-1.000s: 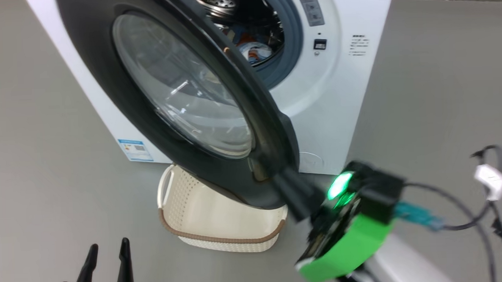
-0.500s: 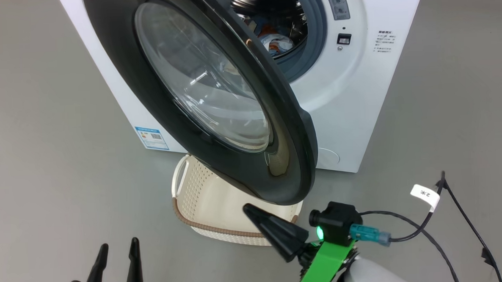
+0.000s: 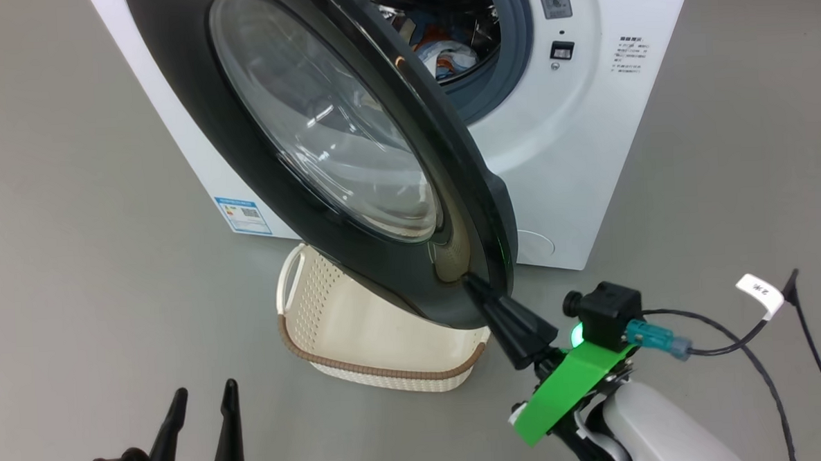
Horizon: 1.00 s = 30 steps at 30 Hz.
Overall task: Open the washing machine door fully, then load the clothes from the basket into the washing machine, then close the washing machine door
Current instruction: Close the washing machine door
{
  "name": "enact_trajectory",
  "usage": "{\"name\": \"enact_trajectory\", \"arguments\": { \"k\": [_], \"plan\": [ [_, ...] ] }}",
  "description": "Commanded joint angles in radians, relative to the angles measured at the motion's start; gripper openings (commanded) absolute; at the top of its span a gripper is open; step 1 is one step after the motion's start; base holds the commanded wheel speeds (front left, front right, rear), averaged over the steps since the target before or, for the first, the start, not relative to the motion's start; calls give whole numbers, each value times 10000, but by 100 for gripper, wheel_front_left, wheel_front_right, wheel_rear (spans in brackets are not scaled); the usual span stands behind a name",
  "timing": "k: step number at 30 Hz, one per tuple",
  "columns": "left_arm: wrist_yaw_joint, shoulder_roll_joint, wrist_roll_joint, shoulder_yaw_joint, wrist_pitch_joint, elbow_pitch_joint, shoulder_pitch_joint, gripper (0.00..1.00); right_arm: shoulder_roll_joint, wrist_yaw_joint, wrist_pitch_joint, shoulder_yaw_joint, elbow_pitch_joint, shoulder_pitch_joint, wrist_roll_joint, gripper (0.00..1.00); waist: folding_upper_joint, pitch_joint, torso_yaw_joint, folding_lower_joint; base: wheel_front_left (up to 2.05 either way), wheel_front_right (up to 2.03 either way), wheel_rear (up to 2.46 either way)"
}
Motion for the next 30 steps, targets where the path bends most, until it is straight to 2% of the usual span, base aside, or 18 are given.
{"name": "enact_trajectory", "arguments": {
  "k": [1, 14, 30],
  "plan": [
    [-16, 135, -27, 296, -65, -230, -408, 100, 178, 16, -48, -11, -193, -300, -121, 0, -1, 41, -16, 0, 0, 0, 0],
    [-16, 66, 3, -143, -65, -433, -744, 100, 13, 16, -48, -1521, 38, -1028, -404, 0, -1, 656, 186, 0, 0, 0, 0],
    [-16, -238, -39, -903, -65, -649, -1588, 100, -655, 16, -48, -3336, 1073, -3172, -739, 0, -1, 1806, 1080, 0, 0, 0, 0]
  ]
}}
